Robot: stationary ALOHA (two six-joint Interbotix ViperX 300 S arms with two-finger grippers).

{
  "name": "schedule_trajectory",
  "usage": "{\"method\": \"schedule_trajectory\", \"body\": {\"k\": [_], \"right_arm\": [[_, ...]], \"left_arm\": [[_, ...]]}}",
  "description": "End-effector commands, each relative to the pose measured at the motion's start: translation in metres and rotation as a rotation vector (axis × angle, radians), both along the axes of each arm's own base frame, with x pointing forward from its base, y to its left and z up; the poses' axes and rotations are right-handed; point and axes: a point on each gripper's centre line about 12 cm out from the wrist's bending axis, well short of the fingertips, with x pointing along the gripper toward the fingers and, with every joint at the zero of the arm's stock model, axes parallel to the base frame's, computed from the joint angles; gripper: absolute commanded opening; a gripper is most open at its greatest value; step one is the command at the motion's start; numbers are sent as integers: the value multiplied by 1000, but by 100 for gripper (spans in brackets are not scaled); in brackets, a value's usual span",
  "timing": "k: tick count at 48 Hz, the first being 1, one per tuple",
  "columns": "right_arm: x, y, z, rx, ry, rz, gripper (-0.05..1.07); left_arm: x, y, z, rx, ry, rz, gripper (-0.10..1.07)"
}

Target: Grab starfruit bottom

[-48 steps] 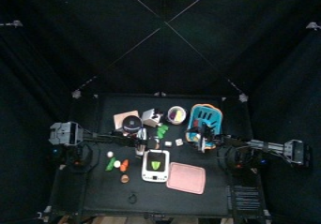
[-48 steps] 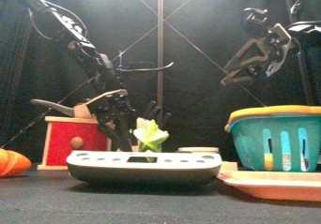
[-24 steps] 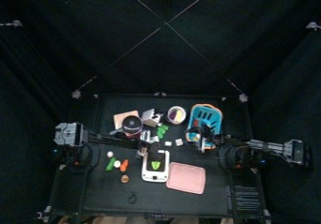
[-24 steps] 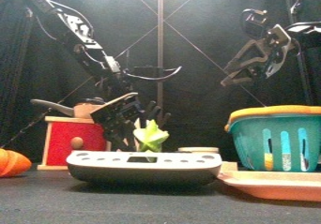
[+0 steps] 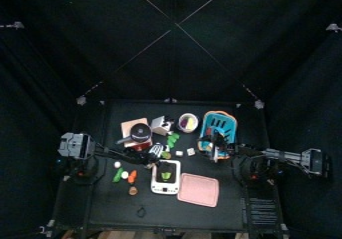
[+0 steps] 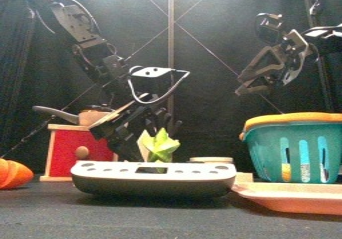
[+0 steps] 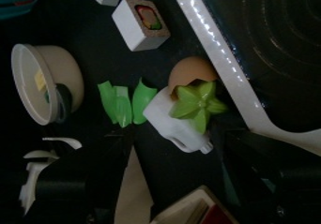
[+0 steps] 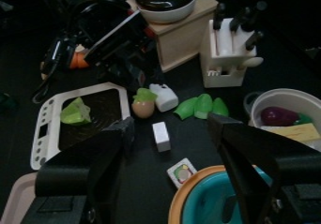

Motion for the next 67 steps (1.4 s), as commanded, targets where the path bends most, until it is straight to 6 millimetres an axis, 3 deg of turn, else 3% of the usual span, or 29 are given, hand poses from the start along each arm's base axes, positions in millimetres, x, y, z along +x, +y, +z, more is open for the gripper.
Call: {"method": "schedule_trajectory", "body": {"k": [1,11,28,39,47,60,67], "right_arm": [[3,-2,5,-2,-15,-2,95],[5,-3,3,2,-11,2,95],[8,-5,1,9,-7,4,95],[12,-6,-1,16,3,5,95],[14,-7,-3,19,11,5,95],[19,-9,-4,23,21,5,95],[21,-10,-5,28,27,4,95]], "left_arm": [[6,-3,7,16,-21,-25,97],[7,-7,9,43,-21,-71,97],[11,-16,46,-110,-156,-80,97],[8,-8,40,-106,-122,-72,97],[5,-4,40,-202,-121,56,97],[12,-12,66,-505,-205,304,97],[14,-9,60,-591,-166,425,97]]}}
